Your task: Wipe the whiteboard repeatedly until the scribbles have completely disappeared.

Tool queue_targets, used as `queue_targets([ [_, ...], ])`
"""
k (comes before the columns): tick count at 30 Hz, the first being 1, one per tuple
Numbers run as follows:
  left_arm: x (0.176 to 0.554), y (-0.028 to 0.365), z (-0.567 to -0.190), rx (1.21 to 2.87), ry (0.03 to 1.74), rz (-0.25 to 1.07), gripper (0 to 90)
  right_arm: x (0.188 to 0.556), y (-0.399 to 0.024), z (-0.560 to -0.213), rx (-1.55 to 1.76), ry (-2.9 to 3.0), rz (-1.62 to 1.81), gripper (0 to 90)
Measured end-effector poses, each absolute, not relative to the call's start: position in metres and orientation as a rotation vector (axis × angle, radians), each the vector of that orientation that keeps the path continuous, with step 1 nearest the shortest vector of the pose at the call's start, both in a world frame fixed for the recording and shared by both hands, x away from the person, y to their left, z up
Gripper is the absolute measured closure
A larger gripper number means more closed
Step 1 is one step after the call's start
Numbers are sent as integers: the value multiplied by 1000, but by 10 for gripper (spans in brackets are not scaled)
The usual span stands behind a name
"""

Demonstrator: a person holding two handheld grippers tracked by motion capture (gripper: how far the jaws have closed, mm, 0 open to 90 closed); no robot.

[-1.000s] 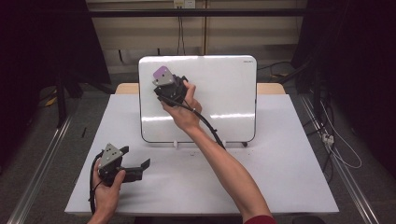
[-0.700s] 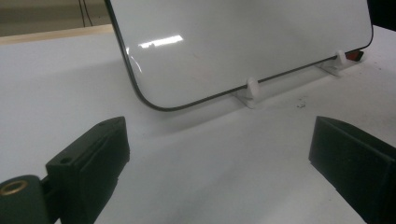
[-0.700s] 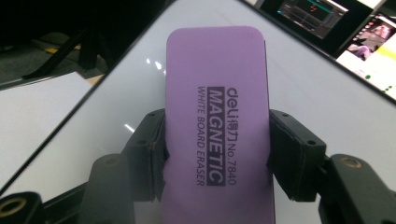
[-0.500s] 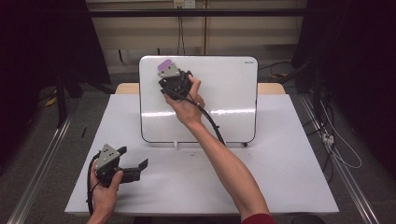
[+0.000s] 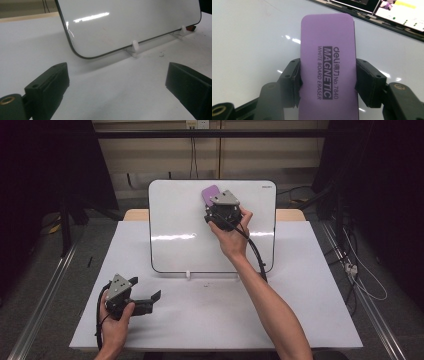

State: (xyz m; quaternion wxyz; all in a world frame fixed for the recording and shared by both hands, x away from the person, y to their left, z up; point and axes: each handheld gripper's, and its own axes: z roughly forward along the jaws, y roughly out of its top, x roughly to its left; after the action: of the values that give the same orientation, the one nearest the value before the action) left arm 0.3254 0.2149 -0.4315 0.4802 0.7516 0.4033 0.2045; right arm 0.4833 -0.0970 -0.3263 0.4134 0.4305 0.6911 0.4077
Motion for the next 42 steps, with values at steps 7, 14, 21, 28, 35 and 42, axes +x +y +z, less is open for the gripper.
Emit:
queue_targets([
  [7,328,215,-433,1834,984,492,49,476,-120,-331,1094,1745,1105,417],
  [14,328,216,-432,1833,984,491,49,463,-141,-334,1105,1727,1145,417],
  [21,329,216,-432,1830,987,487,49,447,-153,-331,1095,1721,1186,417],
  [28,328,214,-431,1823,987,494,48,434,-160,-336,1101,1719,1235,417],
  [35,327,213,-430,1825,987,493,44,424,-166,-344,1111,1731,1260,417],
  [42,327,213,-429,1811,998,489,42,411,-168,-350,1079,1749,1294,417],
])
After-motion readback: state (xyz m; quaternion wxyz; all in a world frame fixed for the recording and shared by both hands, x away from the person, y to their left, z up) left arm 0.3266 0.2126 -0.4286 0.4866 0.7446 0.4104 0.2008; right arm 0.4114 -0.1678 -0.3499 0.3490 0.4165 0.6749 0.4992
